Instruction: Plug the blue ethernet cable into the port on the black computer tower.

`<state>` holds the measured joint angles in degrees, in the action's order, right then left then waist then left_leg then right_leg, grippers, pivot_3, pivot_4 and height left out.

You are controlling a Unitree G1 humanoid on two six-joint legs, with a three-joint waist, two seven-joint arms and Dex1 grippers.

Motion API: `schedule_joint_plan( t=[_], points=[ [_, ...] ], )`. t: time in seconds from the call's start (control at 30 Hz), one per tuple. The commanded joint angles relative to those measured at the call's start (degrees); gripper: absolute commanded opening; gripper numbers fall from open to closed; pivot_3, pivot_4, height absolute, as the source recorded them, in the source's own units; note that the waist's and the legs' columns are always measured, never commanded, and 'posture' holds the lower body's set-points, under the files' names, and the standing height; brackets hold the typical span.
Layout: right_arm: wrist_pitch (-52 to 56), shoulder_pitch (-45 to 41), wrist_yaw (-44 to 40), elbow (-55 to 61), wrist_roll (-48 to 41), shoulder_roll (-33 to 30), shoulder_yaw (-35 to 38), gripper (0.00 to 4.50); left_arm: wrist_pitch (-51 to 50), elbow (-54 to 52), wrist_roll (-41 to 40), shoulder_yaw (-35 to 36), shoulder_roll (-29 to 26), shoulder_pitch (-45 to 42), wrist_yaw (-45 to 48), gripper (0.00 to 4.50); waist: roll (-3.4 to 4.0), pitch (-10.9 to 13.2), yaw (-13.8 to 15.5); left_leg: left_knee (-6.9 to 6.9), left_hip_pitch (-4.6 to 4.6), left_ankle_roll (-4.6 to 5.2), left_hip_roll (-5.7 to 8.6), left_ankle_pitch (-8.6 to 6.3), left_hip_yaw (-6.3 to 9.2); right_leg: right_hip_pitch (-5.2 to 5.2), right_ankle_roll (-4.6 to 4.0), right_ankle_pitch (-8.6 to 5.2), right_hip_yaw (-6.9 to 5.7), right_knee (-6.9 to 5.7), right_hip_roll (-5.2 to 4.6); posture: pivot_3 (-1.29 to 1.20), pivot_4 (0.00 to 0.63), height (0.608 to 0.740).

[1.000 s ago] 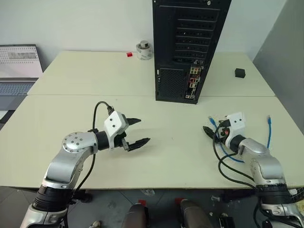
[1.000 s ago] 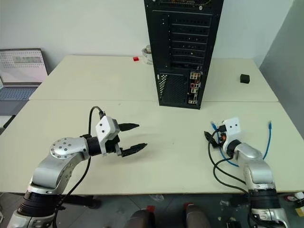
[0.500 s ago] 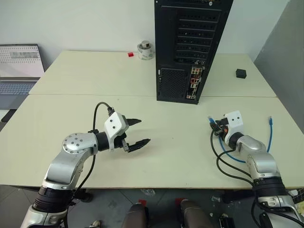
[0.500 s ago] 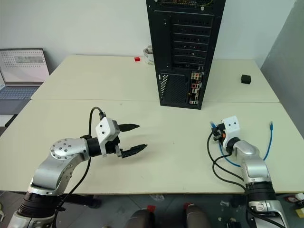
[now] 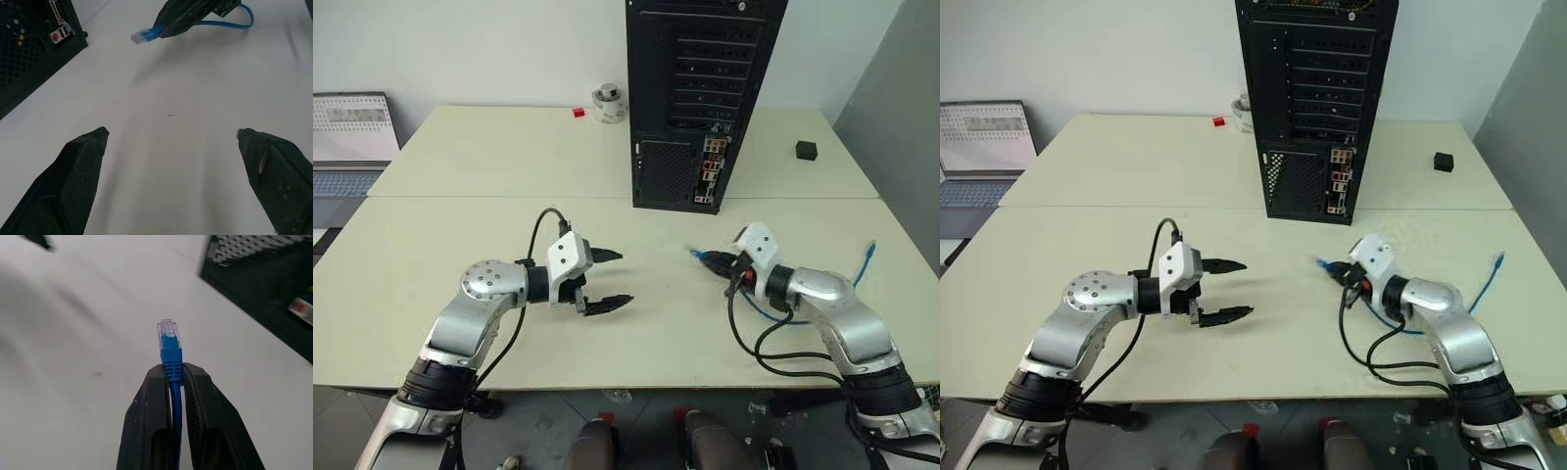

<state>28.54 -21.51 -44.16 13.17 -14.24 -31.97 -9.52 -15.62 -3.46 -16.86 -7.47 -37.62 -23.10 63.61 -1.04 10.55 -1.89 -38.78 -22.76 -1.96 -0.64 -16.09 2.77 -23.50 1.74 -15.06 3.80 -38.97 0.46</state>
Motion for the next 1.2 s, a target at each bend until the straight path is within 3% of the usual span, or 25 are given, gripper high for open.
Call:
schedule_joint_plan(
  t=[0.03, 0.5, 0.53, 0.7, 1.1, 1.2],
  points=[
    [1.3, -2.8, -7.2, 5.1, -1.1, -2.7, -4.3, 0.11, 1.7, 0.7, 0.0, -1.7, 0.4, -3.3, 3.4, 4.5, 0.0, 0.0, 0.0, -0.01, -0.01, 0.0, 0.0, 0.0, 0.01, 0.0, 0.0, 0.0, -0.01, 0.0, 0.0, 0.0, 0.15, 0.74],
    [1.7, -7.6, -10.9, 5.4, 0.9, -2.3, -10.7, 0.11, 4.0, 4.7, 2.1, -6.6, 3.2, -7.4, 8.9, 4.5, 0.0, 0.0, 0.0, -0.05, -0.04, 0.0, 0.02, 0.0, 0.11, -0.01, 0.0, 0.0, -0.05, 0.0, -0.02, 0.0, 0.15, 0.74],
    [1.7, -7.7, -11.0, 5.5, 1.0, -2.2, -10.9, 0.11, 4.4, 5.2, 2.1, -6.6, 3.4, -7.6, 9.0, 4.13, 0.0, 0.0, 0.0, -0.05, -0.04, 0.0, 0.02, 0.0, 0.11, -0.01, 0.0, 0.0, -0.05, 0.0, -0.02, 0.0, 0.15, 0.74],
    [1.9, -7.7, -11.2, 6.1, 1.3, -1.7, -11.4, 0.11, 5.6, 6.6, 2.8, -7.2, 3.6, -8.2, 10.1, 3.22, 0.0, 0.0, 0.0, -0.05, -0.04, 0.0, 0.01, 0.0, 0.13, -0.02, 0.0, 0.0, -0.05, 0.0, -0.02, 0.0, 0.15, 0.74],
    [2.6, -8.2, -11.4, 7.5, 1.3, -0.9, -11.9, 0.11, 7.1, 7.8, 4.8, -7.7, 4.5, -8.0, 9.4, 0.41, 0.0, 0.0, 0.0, -0.05, -0.04, 0.0, 0.02, 0.0, 0.15, -0.02, 0.0, 0.0, -0.05, -0.01, -0.02, 0.0, 0.15, 0.74],
    [2.4, -8.4, -11.7, 7.5, 1.7, -1.2, -12.2, 0.11, 7.3, 7.9, 5.0, -7.6, 4.6, -8.1, 9.0, 0.29, 0.0, 0.0, 0.0, -0.05, -0.04, 0.0, 0.02, 0.0, 0.16, -0.01, 0.0, 0.0, -0.06, -0.01, -0.02, 0.0, 0.15, 0.74]
  ],
)
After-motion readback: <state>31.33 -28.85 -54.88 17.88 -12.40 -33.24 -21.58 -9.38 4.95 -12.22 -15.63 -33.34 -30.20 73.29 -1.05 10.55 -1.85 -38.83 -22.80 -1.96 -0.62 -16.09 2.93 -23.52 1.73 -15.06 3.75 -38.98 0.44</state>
